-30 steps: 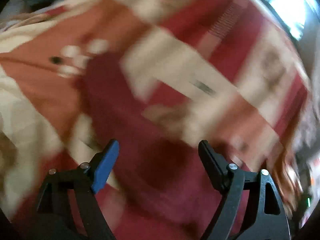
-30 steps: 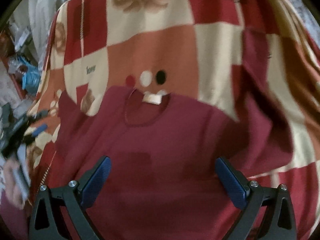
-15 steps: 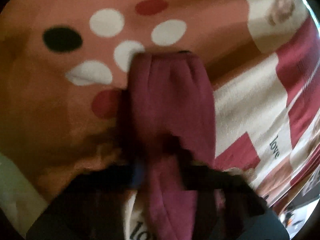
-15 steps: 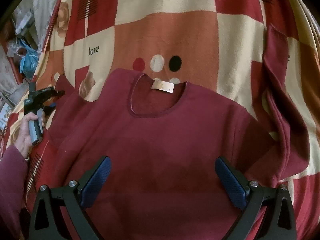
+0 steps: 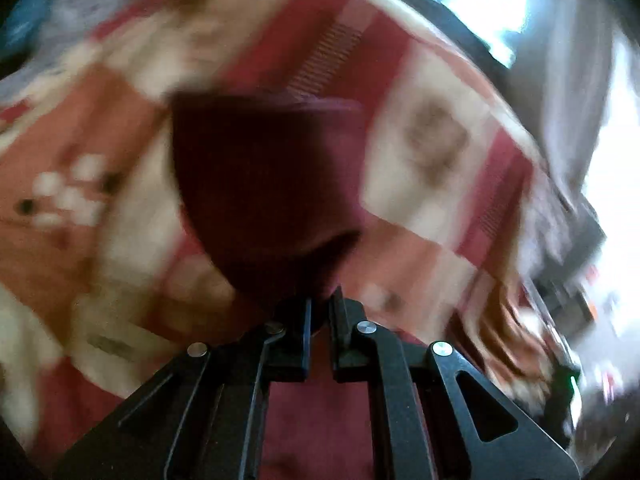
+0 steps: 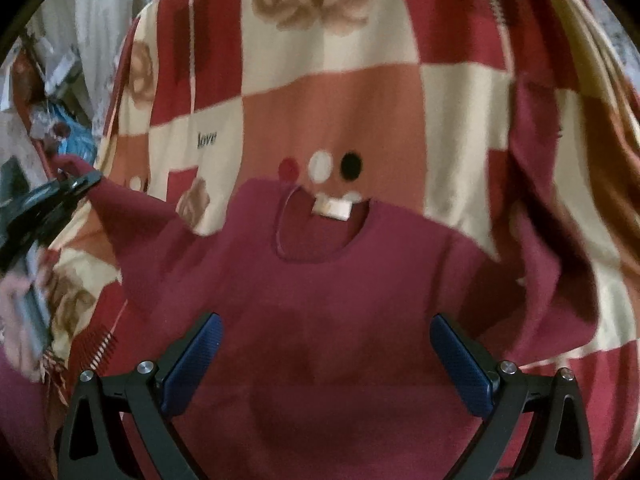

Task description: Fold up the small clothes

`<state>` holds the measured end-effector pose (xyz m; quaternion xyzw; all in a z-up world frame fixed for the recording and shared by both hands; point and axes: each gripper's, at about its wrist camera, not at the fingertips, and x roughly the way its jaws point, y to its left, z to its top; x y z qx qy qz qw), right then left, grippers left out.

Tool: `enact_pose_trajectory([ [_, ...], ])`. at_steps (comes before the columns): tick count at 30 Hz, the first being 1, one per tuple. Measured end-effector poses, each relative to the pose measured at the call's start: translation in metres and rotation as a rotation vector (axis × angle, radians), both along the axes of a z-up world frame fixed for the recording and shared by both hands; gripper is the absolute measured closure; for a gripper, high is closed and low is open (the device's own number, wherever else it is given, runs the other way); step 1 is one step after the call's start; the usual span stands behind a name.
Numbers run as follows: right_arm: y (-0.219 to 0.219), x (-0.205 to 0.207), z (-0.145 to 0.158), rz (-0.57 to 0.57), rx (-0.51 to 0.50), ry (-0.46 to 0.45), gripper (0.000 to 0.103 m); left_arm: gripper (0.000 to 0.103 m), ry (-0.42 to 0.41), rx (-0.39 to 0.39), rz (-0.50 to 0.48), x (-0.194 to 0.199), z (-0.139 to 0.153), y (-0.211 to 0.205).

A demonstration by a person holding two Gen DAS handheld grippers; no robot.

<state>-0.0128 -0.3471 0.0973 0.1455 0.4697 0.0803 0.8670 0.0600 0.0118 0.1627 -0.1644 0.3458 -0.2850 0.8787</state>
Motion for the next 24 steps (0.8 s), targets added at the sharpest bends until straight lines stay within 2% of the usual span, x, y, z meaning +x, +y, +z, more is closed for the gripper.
enact_pose_trajectory([
  [3, -0.018, -0.003, 0.008, -0.041, -0.004, -0.01, 0.0, 0.098, 0.036, 0.002, -0.155, -0.032, -0.019, -0.067],
  [5, -0.029, -0.006, 0.01, -0.066, -0.011, -0.012, 0.0, 0.098, 0.102, 0.034, -0.226, -0.047, -0.049, -0.115],
  [7, -0.042, -0.007, 0.005, -0.092, -0.016, 0.012, 0.0, 0.096, 0.208, 0.076, -0.273, -0.055, -0.087, -0.151],
  [9, -0.051, -0.008, -0.002, -0.107, -0.005, 0.04, 0.0, 0.094, 0.333, 0.092, -0.326, -0.06, -0.115, -0.166],
  [10, -0.055, -0.008, -0.006, -0.112, 0.001, 0.054, 0.0, 0.089, 0.36, 0.095, -0.333, -0.064, -0.12, -0.166],
  [12, -0.065, -0.009, -0.016, -0.117, 0.043, 0.087, 0.0, 0.083, 0.323, 0.116, -0.337, -0.076, -0.108, -0.152],
  [13, -0.069, -0.01, -0.019, -0.122, 0.074, 0.094, 0.0, 0.071, 0.28, 0.146, -0.335, -0.085, -0.095, -0.141],
  [14, -0.071, -0.01, -0.021, -0.125, 0.088, 0.096, 0.0, 0.053, 0.24, 0.171, -0.327, -0.092, -0.085, -0.126],
  [16, -0.072, -0.009, -0.024, -0.124, 0.102, 0.094, 0.0, 0.038, 0.149, 0.233, -0.268, -0.102, -0.069, -0.099],
  [17, -0.068, -0.006, -0.024, -0.108, 0.099, 0.085, 0.0, 0.036, 0.113, 0.268, -0.23, -0.103, -0.065, -0.088],
  [18, -0.065, -0.005, -0.023, -0.094, 0.094, 0.077, 0.0, 0.036, 0.069, 0.339, -0.176, -0.104, -0.062, -0.072],
  [21, -0.048, 0.009, -0.024, -0.037, 0.041, 0.059, 0.0, 0.037, 0.062, 0.509, -0.025, -0.09, -0.083, -0.05],
  [23, -0.036, 0.022, -0.032, 0.01, -0.003, 0.074, 0.004, 0.037, 0.109, 0.505, 0.043, -0.075, -0.098, -0.033],
  [24, -0.029, 0.032, -0.04, 0.04, -0.058, 0.11, 0.007, 0.037, 0.142, 0.509, 0.072, -0.067, -0.106, -0.028],
])
